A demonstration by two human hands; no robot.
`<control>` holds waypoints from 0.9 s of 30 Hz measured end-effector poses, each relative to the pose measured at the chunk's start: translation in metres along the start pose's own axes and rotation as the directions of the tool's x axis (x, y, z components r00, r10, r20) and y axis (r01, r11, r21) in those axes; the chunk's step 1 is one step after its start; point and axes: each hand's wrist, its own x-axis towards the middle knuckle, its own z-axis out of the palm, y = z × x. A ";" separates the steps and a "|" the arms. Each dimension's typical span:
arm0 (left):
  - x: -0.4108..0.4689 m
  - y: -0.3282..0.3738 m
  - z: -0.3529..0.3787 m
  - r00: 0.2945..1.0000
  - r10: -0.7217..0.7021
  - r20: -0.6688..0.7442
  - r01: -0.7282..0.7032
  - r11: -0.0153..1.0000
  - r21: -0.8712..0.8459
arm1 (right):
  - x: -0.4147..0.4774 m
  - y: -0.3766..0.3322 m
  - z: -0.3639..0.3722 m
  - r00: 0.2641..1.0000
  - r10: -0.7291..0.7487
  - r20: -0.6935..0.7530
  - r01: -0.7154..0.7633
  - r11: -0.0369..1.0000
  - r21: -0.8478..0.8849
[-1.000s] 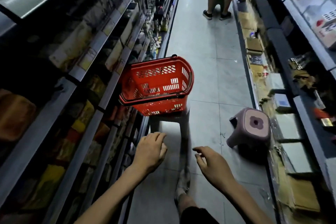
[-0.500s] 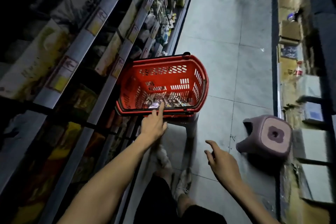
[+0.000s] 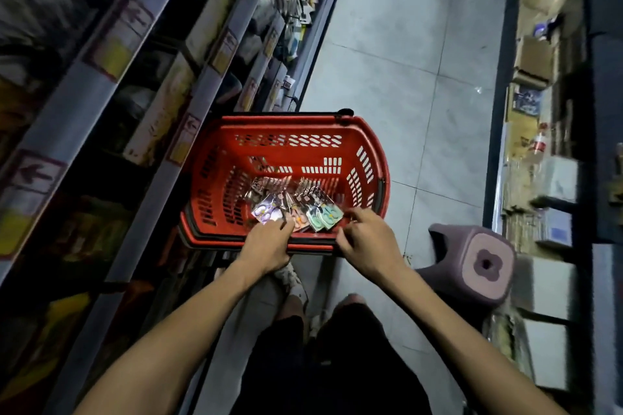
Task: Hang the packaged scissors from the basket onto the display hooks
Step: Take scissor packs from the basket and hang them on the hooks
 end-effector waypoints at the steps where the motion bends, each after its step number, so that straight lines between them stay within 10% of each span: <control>1: 0.002 -0.002 0.001 1.000 0.027 0.000 -0.027 0.999 -0.021 | 0.012 0.000 0.000 1.000 -0.024 -0.005 0.023 1.000 -0.021; 11: 0.002 -0.017 -0.010 0.976 0.179 -0.121 -0.196 0.968 -0.156 | 0.123 0.013 0.056 0.841 0.058 0.537 0.053 0.981 -0.188; 16: 0.011 -0.008 -0.010 0.994 -0.073 -0.081 0.049 0.961 -0.271 | 0.163 0.032 0.120 0.659 0.203 0.724 -0.103 0.978 -0.180; 22: 0.032 0.004 -0.001 0.851 -0.521 -0.064 0.444 0.779 -0.442 | 0.183 0.050 0.184 0.650 0.386 0.655 -0.460 0.885 -0.066; 27: 0.038 0.007 0.010 0.774 -0.620 -0.124 0.517 0.734 -0.441 | 0.193 0.070 0.228 0.597 0.487 0.637 -0.582 0.810 -0.074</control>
